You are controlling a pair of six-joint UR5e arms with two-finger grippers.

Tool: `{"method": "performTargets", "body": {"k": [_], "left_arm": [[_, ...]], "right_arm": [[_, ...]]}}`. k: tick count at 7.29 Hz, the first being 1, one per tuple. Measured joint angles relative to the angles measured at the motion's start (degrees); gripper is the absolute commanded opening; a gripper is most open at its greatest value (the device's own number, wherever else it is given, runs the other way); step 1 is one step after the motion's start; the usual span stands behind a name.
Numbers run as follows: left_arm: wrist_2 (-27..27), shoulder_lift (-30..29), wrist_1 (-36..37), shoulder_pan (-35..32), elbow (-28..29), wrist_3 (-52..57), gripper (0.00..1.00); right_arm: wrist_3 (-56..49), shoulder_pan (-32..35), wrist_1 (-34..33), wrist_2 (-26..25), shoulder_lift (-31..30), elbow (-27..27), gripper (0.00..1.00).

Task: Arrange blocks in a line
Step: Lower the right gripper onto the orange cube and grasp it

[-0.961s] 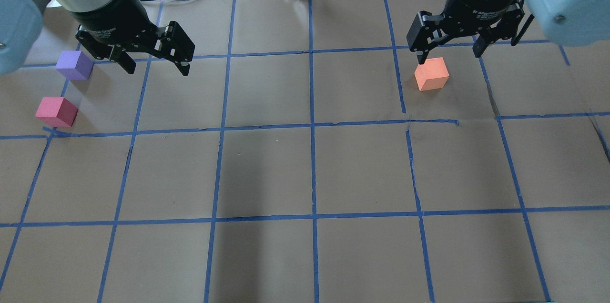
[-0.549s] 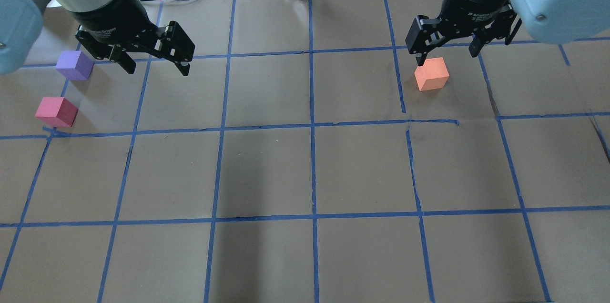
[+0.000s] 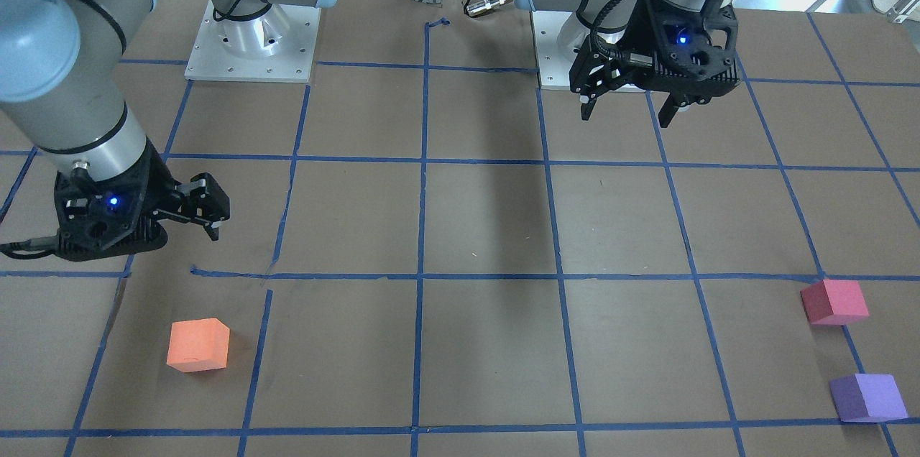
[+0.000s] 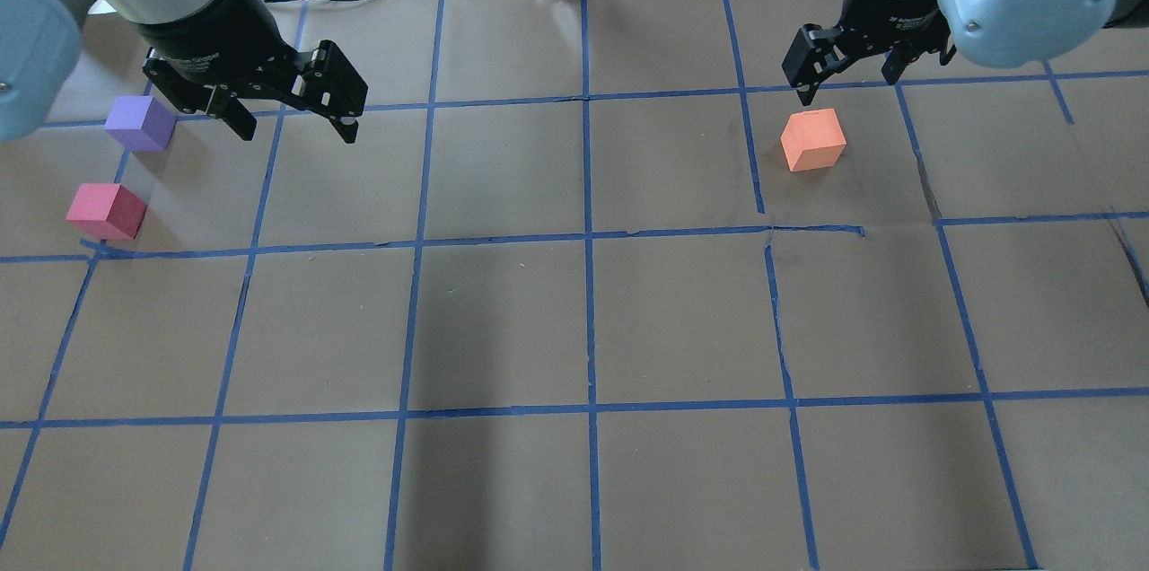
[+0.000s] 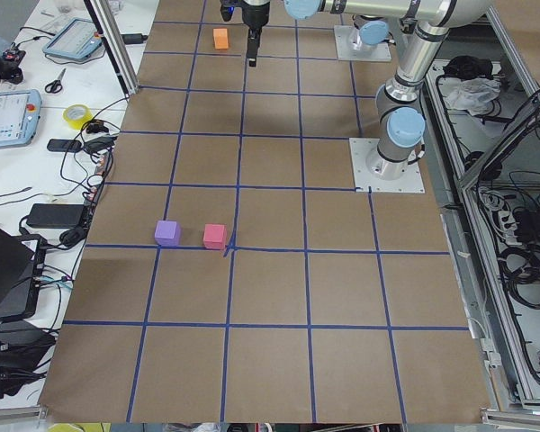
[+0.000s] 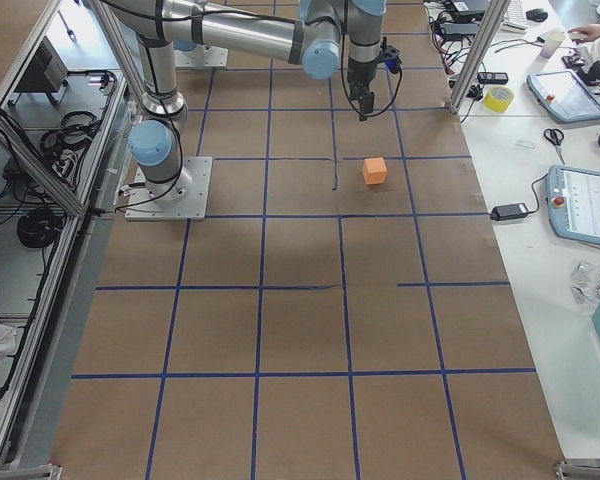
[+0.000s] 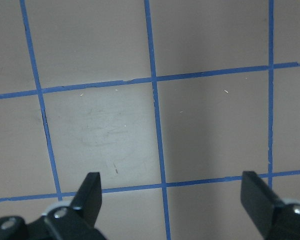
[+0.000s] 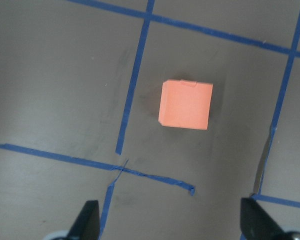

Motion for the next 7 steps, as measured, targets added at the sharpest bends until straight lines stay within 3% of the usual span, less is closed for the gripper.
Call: {"method": "performTargets", "body": {"k": [3, 6, 7], "left_arm": [[0.04, 0.04, 0.0, 0.09, 0.0, 0.27, 1.0], [0.49, 0.22, 0.0, 0.1, 0.25, 0.41, 1.0], [1.33, 0.35, -0.02, 0.11, 0.27, 0.41, 1.0]], "right_arm": [[-0.92, -1.16, -13.09, -0.14, 10.67, 0.7, 1.0], [-0.69, -1.54, -18.28, -0.3, 16.32, 0.7, 1.0], [-0.63, -1.59, -18.51, -0.34, 17.34, 0.69, 0.89]]}}
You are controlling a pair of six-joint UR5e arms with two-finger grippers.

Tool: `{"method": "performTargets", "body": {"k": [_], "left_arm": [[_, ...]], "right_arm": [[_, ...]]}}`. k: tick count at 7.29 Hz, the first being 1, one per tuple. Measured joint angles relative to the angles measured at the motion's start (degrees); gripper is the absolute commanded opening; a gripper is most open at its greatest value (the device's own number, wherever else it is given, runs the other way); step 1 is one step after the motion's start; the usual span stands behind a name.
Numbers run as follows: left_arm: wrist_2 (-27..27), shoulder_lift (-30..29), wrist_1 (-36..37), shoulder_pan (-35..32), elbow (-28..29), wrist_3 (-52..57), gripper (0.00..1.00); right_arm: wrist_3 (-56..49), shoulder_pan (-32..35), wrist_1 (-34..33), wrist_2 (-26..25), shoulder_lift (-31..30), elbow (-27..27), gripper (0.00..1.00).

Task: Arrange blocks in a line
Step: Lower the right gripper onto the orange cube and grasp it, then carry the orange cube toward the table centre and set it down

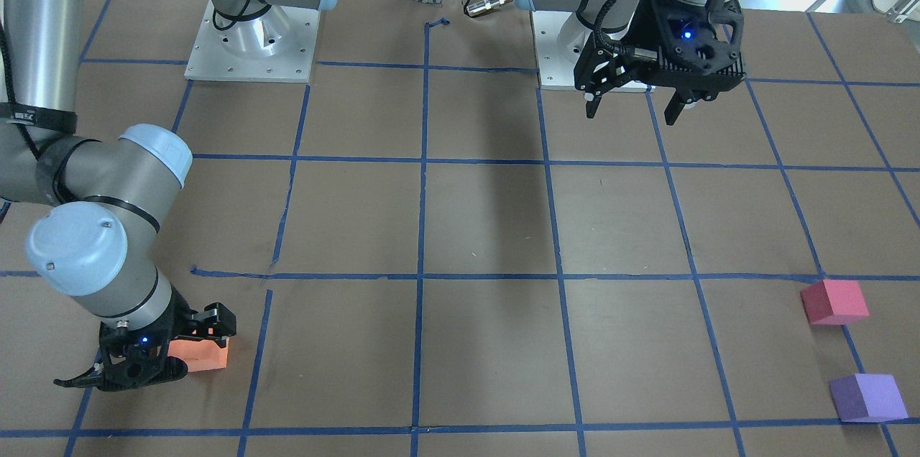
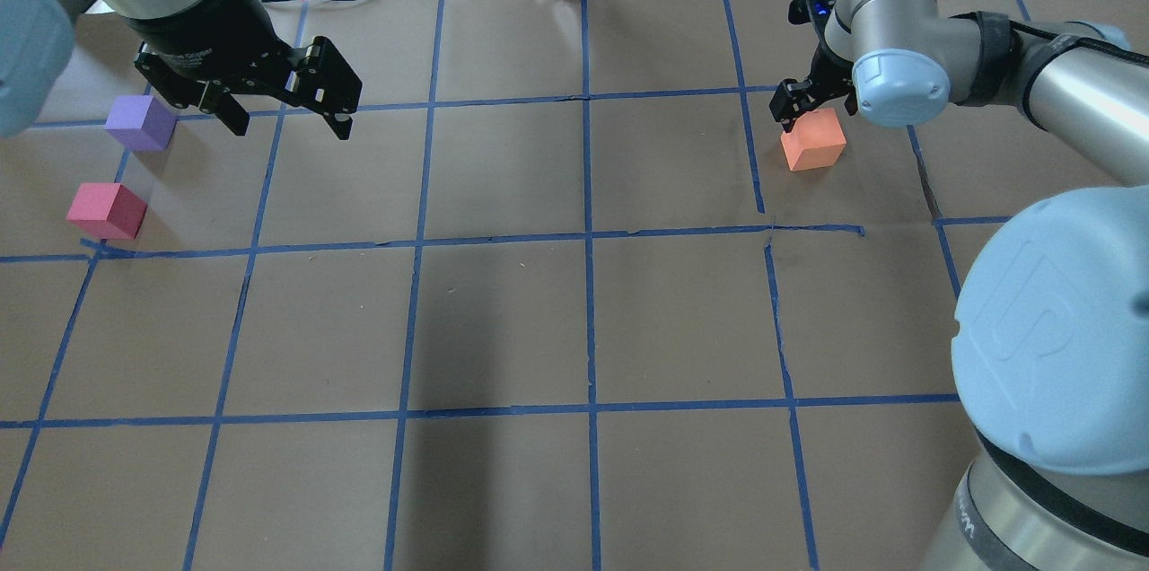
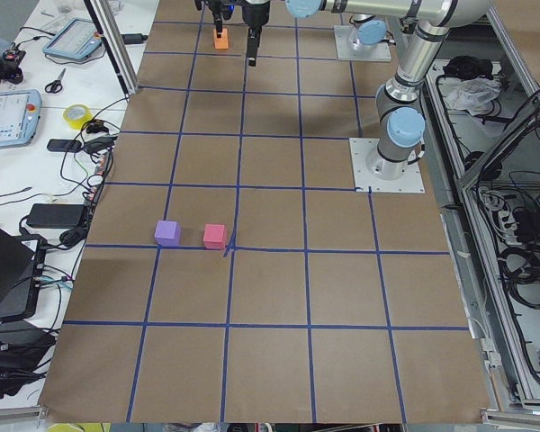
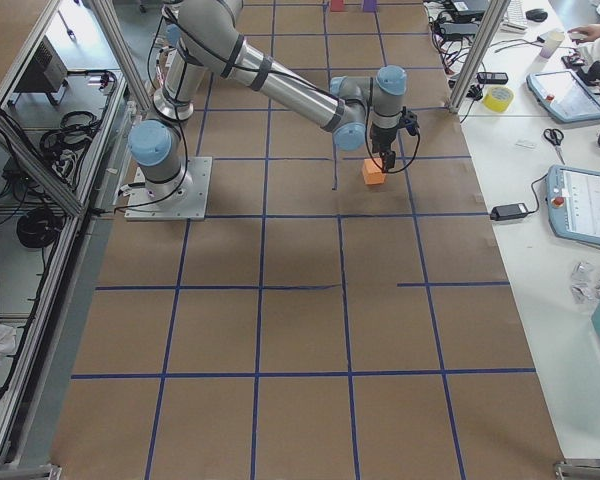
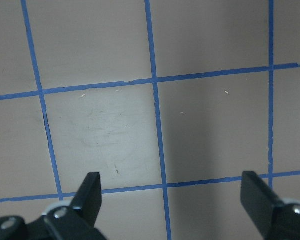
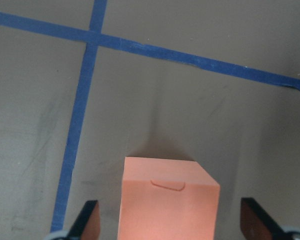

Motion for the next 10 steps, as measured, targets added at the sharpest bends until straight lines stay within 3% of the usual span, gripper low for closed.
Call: {"method": "performTargets", "body": {"k": [1, 3, 7, 10], "left_arm": [[0.57, 0.12, -0.06, 0.0, -0.02, -0.03, 1.0], [0.89, 0.26, -0.18, 0.12, 0.07, -0.04, 1.0], [0.39, 0.17, -0.16, 0.18, -0.04, -0.38, 1.0], [0.41, 0.26, -0.21, 0.18, -0.17, -0.54, 1.0]], "right_arm": [[0.03, -0.03, -0.05, -0.05, 0.72, -0.01, 0.78], [-0.01, -0.04, -0.01, -0.1, 1.68, -0.01, 0.0], [1.87, 1.15, 1.63, 0.66, 0.41, -1.44, 0.0], [16.91, 11.93, 3.32, 1.03, 0.04, -5.93, 0.0]]}}
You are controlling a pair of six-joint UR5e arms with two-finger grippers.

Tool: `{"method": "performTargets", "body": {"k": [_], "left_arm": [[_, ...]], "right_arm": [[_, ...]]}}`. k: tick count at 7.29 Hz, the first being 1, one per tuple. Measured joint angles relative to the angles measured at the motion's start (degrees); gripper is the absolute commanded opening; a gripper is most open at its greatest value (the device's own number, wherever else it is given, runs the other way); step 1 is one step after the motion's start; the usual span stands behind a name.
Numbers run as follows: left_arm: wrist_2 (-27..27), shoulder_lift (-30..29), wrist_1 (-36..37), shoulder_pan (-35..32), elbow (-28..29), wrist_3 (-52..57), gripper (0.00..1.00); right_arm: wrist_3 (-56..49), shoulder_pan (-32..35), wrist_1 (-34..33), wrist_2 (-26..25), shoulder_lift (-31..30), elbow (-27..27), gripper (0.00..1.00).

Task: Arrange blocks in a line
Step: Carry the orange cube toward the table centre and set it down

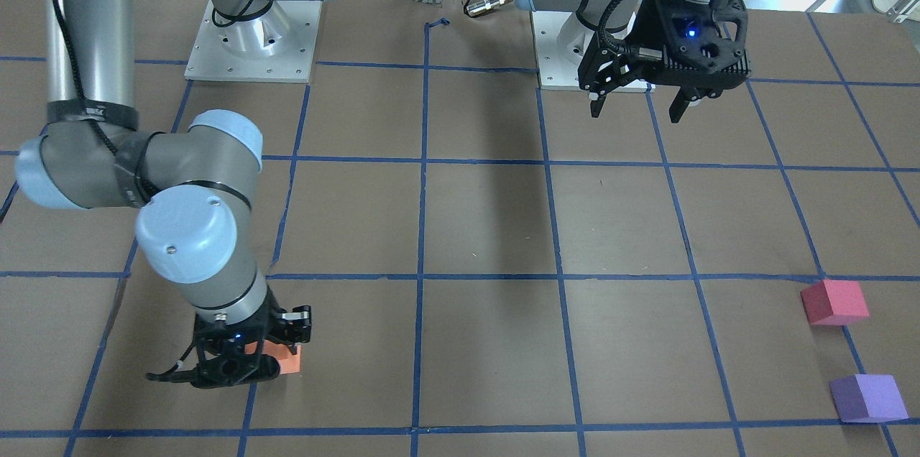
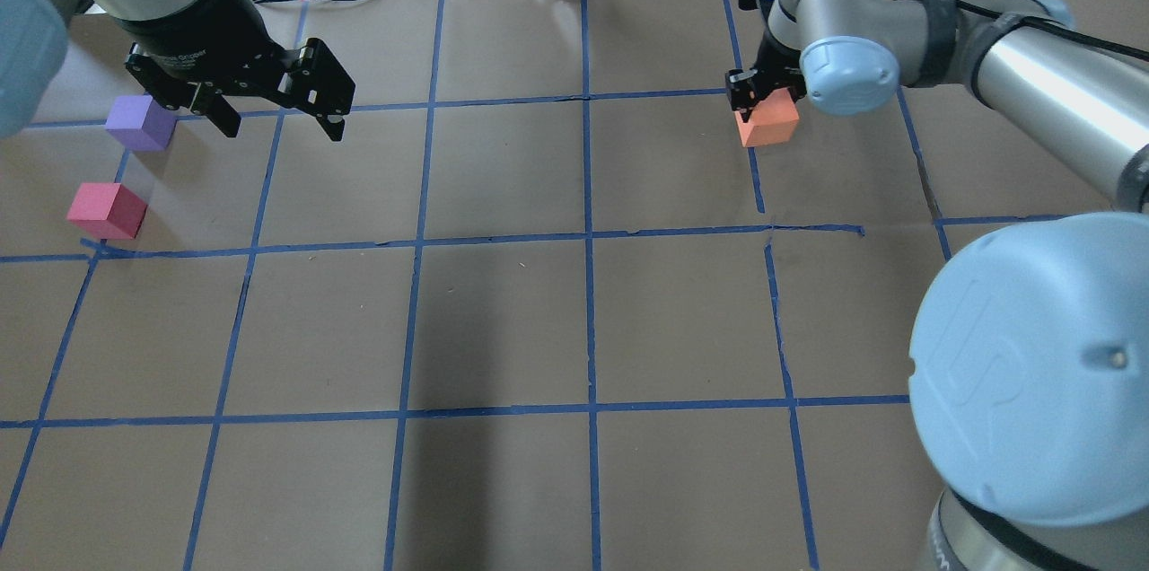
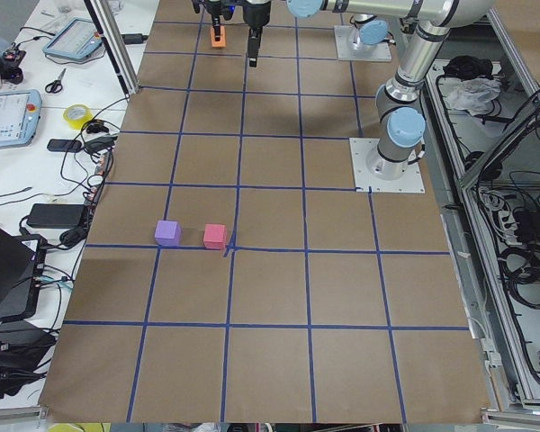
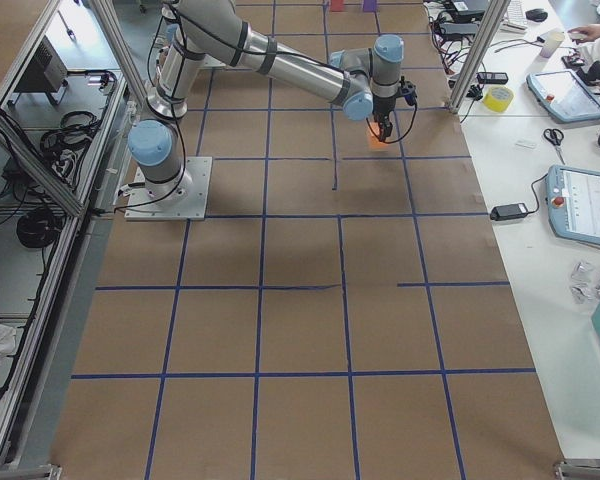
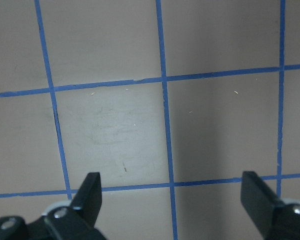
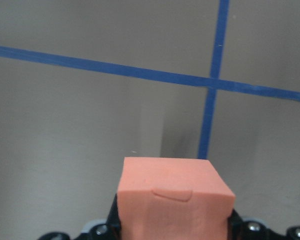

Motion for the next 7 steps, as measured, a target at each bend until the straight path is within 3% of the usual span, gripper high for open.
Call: {"method": "performTargets", "body": {"k": [5, 6, 7], "left_arm": [[0.12, 0.05, 0.01, 0.0, -0.04, 0.28, 1.0], [0.11, 0.03, -0.01, 0.0, -0.06, 0.3, 1.0], [0.1, 0.0, -0.02, 0.0, -0.08, 0.31, 1.0]], "right_arm": [[23.39, 14.65, -0.21, 0.31, 8.02, -7.35, 0.02], [25.59, 15.92, -0.19, 0.29, 9.37, -8.38, 0.83], [26.78, 16.59, -0.22, 0.03, 10.14, -8.85, 1.0]]}}
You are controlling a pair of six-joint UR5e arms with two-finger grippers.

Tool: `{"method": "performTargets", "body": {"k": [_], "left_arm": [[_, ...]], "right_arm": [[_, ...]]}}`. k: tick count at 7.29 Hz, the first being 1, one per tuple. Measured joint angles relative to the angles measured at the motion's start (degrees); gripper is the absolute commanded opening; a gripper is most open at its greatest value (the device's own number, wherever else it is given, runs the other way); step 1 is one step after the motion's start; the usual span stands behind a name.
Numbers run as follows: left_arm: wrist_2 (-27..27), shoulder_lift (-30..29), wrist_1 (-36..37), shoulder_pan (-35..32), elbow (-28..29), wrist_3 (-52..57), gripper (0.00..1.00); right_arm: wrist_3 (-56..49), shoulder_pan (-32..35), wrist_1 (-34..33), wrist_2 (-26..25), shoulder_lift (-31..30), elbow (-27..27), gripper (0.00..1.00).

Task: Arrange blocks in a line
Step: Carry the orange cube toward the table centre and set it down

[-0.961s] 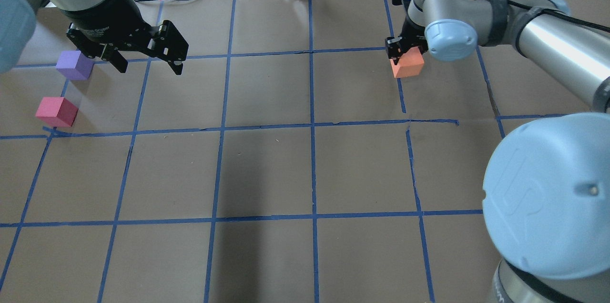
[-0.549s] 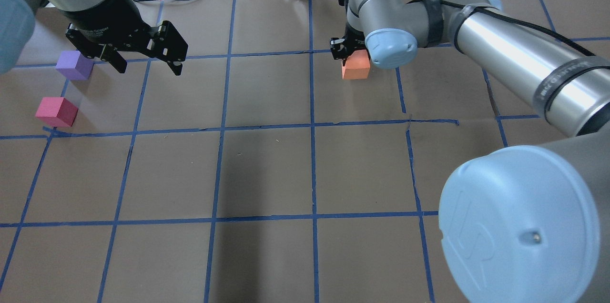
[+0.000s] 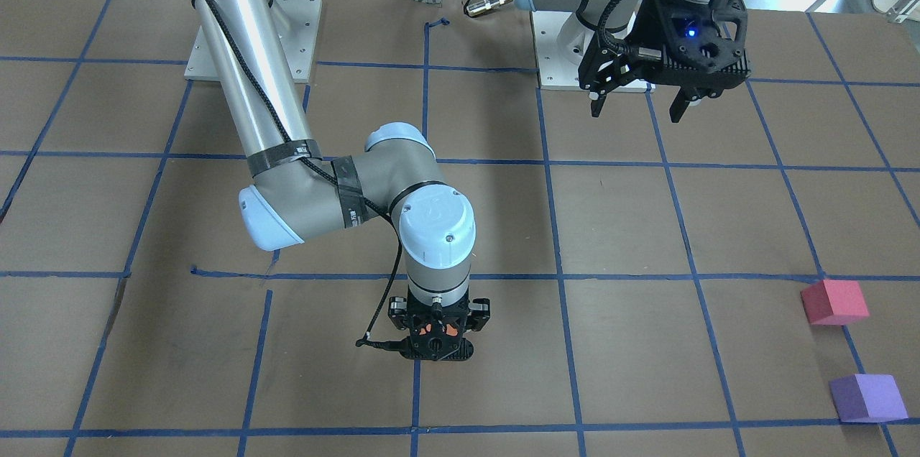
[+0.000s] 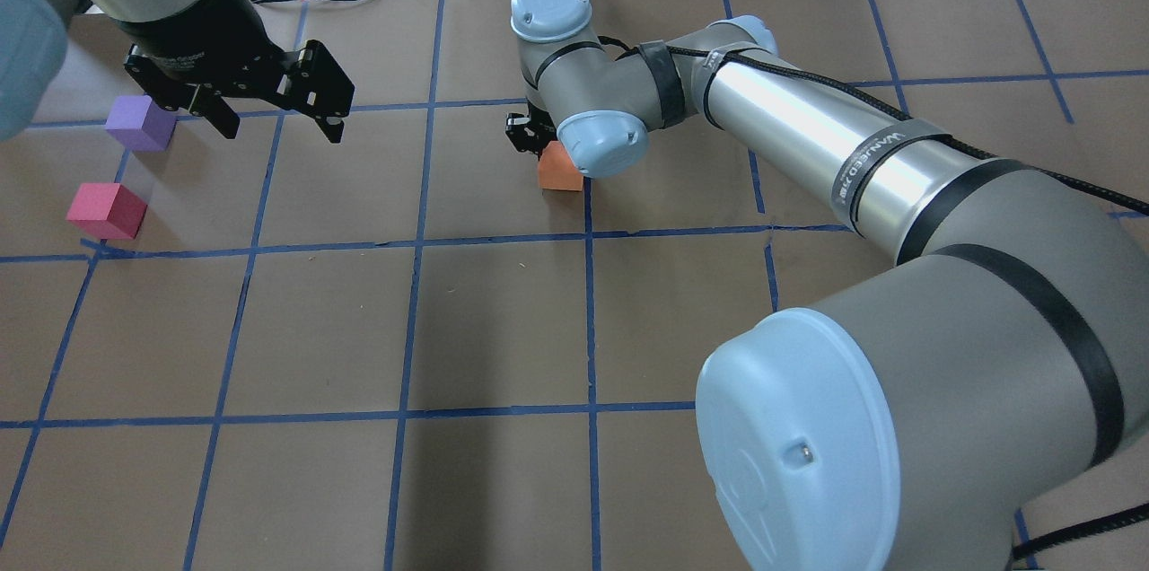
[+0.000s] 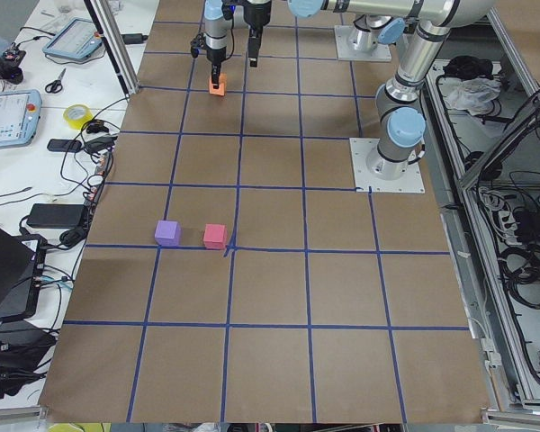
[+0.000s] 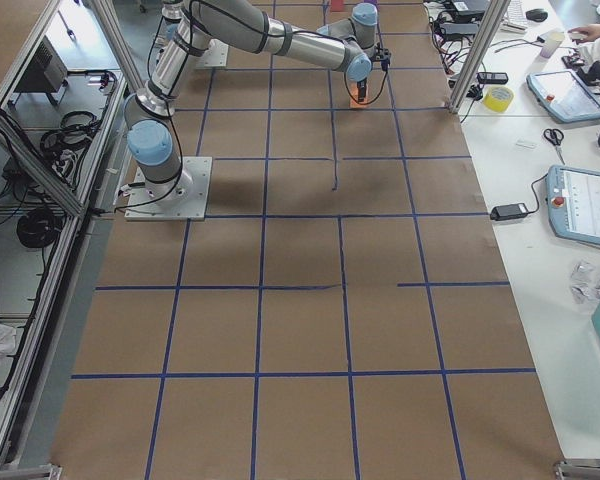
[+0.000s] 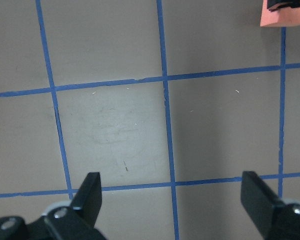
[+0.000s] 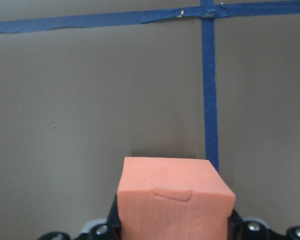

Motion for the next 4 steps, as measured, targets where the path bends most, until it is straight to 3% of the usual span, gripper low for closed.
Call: {"method": "performTargets", "body": {"k": [4], "left_arm": [[0.38, 0.42, -0.6, 0.19, -0.01, 0.11, 1.0]], "right_arm": [[0.79, 0.38, 2.99, -1.58, -2.43, -0.26, 1.0]]}}
